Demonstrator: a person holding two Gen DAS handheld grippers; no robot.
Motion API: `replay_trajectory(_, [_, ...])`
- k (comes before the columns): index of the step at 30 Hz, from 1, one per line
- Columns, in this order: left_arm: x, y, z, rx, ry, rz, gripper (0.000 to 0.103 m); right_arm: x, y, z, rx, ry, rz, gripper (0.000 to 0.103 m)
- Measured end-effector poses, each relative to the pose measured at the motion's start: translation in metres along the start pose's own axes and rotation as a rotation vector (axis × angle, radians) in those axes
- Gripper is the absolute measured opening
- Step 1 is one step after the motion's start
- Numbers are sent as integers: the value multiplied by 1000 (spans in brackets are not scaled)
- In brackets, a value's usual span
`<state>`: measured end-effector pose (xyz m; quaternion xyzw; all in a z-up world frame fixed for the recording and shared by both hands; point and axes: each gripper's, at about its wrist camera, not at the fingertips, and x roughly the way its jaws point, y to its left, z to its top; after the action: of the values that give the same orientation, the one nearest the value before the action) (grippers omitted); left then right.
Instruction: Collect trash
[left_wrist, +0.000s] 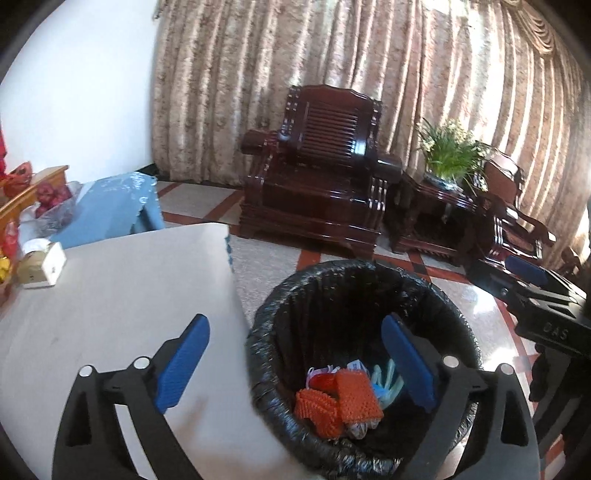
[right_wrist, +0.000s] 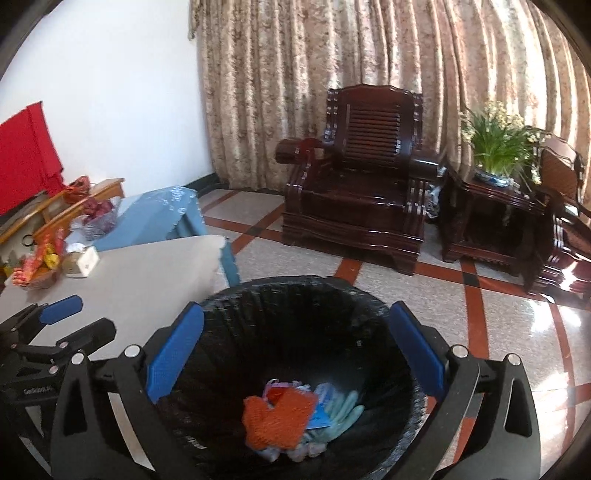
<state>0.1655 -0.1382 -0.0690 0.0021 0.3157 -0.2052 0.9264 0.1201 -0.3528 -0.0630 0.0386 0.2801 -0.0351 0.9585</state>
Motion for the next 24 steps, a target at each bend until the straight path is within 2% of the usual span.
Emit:
replay_trajectory(12, [-63, 9, -5, -25, -44, 58, 94, -47, 41, 2, -25, 30, 117, 98])
replay_trajectory(24, [-122, 7, -4, -33, -131, 96, 94, -94, 60, 13, -62, -24, 174, 98])
